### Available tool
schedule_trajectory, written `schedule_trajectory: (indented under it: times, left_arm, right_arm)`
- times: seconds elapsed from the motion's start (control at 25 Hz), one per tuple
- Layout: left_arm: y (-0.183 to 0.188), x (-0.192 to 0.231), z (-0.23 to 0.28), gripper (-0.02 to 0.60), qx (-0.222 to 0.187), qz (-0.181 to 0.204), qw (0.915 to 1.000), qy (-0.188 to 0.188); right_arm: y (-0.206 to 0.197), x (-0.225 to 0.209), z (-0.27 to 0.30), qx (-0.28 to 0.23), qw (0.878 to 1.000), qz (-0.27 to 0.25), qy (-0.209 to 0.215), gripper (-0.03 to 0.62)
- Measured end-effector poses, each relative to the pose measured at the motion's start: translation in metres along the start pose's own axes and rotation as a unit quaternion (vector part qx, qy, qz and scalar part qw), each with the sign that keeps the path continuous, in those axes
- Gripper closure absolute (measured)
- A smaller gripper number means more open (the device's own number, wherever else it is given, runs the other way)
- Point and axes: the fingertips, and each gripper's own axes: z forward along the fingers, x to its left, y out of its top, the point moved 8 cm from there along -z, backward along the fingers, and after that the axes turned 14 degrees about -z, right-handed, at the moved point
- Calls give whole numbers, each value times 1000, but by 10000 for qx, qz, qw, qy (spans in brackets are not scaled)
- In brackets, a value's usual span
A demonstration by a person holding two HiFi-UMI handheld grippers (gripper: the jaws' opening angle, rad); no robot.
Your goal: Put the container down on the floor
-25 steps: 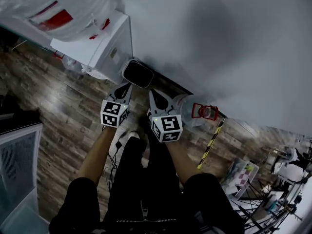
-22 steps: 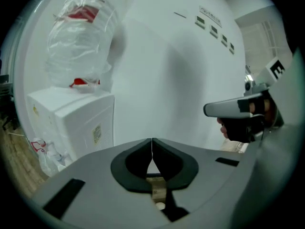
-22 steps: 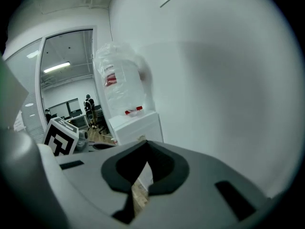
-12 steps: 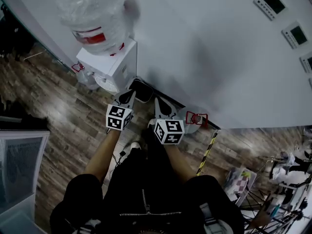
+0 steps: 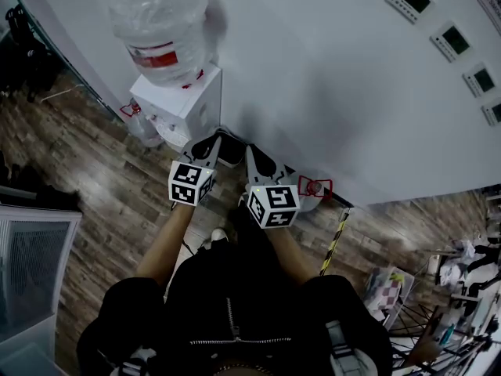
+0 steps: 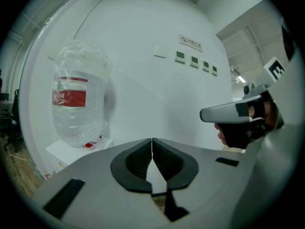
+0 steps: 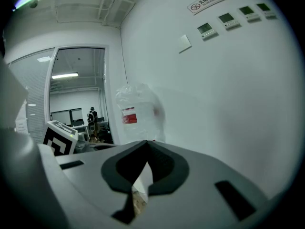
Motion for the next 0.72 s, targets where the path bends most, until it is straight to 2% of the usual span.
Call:
schedule_trajectory:
  times: [0.2,0.72]
  left_arm:
    - [6,-11,-16,566,-161,37,9998,-60]
    - [-4,-23,-39,566,-193,-49,9998,-49]
  right_arm:
    - [4,10,-11,-35,9999,-97,55,584]
    - [6,21,-32,-95,9998,-139,93,585]
